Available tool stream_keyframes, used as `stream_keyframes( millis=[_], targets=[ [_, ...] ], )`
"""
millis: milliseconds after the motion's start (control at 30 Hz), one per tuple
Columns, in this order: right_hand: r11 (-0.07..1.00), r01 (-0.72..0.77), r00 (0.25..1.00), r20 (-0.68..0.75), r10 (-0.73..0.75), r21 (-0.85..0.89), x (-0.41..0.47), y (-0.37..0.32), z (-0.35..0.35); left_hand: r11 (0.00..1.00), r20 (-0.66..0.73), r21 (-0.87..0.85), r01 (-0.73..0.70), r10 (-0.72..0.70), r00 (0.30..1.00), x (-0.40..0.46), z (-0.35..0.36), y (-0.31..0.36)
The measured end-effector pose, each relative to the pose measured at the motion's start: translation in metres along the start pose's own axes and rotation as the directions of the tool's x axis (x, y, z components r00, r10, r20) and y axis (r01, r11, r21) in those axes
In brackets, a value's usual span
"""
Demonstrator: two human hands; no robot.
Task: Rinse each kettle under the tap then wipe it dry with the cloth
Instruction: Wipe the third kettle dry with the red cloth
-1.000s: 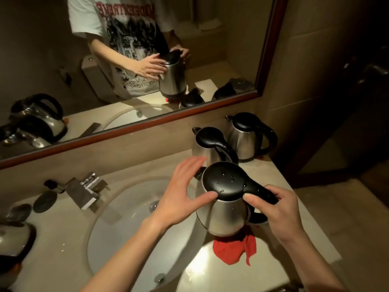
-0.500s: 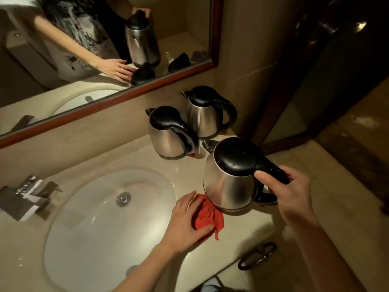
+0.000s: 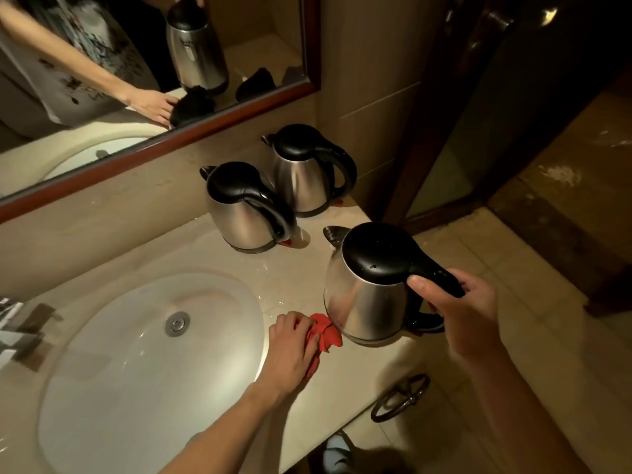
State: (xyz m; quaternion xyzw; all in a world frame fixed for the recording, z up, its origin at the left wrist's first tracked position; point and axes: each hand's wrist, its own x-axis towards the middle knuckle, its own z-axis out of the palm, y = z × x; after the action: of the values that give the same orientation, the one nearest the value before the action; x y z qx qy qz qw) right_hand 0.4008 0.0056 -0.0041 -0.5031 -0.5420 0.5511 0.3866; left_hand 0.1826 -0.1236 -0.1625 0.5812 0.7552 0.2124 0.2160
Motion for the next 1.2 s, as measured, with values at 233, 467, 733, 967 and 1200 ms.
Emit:
stream_keyframes(
  millis=[233, 467, 733, 967, 1200],
  targets=[
    [0.995, 0.089, 0.995, 0.037, -0.09, 0.047, 0.0, -0.018, 0.01, 0.691, -0.105, -0.683, 0.239, -0.416, 0.903, 0.004, -0.05, 0.039],
    [0.989, 0.122, 0.987, 0.091, -0.129, 0.083, 0.005, -0.031, 0.023, 0.438, -0.332, -0.892, -0.109, -0.473, 0.816, 0.026, -0.125, 0.105],
    [0.983, 0.18, 0.974, 0.137, -0.183, 0.032, 0.007, -0.058, 0.037, 0.709, -0.637, -0.638, -0.3, -0.267, 0.723, 0.019, -0.121, 0.133],
    [0.971, 0.238, 0.959, 0.154, -0.238, 0.023, 0.008, -0.073, 0.056, 0.853, -0.829, -0.385, -0.353, -0.151, 0.539, 0.025, -0.106, 0.144],
    [0.954, 0.288, 0.954, 0.117, -0.277, -0.082, 0.003, -0.093, 0.057, -0.208, -0.044, -0.962, -0.178, -0.524, 0.851, 0.066, -0.142, 0.078]
  ],
)
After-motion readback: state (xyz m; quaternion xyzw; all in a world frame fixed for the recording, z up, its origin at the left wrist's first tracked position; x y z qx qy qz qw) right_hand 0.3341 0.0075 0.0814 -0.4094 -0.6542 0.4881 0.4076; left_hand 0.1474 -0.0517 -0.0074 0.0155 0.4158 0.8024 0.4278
